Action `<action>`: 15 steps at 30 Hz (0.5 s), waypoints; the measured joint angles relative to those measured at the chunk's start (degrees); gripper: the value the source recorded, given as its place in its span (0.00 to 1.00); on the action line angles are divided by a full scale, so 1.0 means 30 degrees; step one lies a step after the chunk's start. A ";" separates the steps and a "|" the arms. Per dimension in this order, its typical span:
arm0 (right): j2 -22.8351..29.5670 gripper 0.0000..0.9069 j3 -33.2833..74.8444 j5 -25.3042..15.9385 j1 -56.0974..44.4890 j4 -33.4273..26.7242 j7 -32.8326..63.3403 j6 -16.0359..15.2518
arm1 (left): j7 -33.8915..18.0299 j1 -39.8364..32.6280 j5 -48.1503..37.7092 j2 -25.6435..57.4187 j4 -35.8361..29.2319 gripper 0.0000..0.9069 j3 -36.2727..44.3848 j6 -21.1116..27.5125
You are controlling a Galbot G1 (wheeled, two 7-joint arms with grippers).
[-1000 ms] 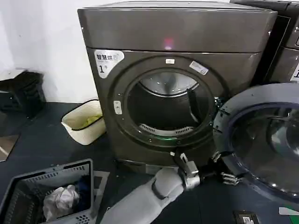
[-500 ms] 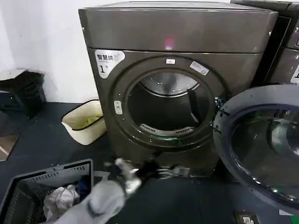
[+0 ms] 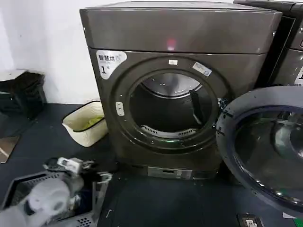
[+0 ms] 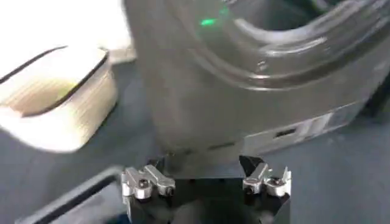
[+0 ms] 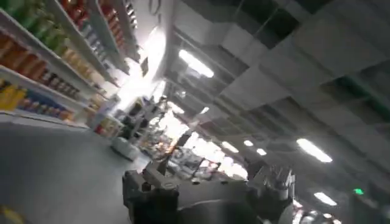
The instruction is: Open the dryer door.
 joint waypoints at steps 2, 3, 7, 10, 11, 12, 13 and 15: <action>-0.0017 1.00 -0.0228 0.0250 -0.0001 -0.0058 -0.0075 0.0238 | -0.1518 0.0053 -0.2319 0.1125 0.0206 1.00 -0.0325 -0.0002; -0.0011 1.00 -0.0336 0.0302 0.0000 -0.0108 -0.0116 0.0428 | -0.2221 0.0088 -0.3453 0.1595 0.0278 1.00 -0.0455 -0.0005; 0.0060 1.00 -0.0698 0.0382 0.0181 -0.0278 -0.0183 0.1001 | -0.4679 0.0650 -0.8010 0.3322 0.0773 1.00 -0.1239 -0.0010; 0.0149 1.00 -0.0892 0.0451 0.0300 -0.0275 -0.0414 0.1248 | -0.6877 0.1055 -1.1730 0.4167 0.1304 1.00 -0.2085 -0.0018; 0.0155 1.00 -0.0941 0.0471 0.0332 -0.0287 -0.0437 0.1343 | -0.7292 0.1233 -1.2943 0.4406 0.1506 1.00 -0.2391 -0.0021; 0.0168 1.00 -0.0969 0.0477 0.0353 -0.0330 -0.0466 0.1414 | -0.7769 0.1427 -1.3862 0.4614 0.1756 1.00 -0.2703 -0.0020; 0.0196 1.00 -0.0985 0.0488 0.0367 -0.0351 -0.0518 0.1492 | -0.8301 0.1655 -1.4745 0.4819 0.2011 1.00 -0.3071 -0.0022; 0.0295 1.00 -0.1000 0.0613 0.0391 -0.0357 -0.0772 0.1779 | -0.8788 0.2151 -1.6062 0.5050 0.2350 1.00 -0.3816 -0.0023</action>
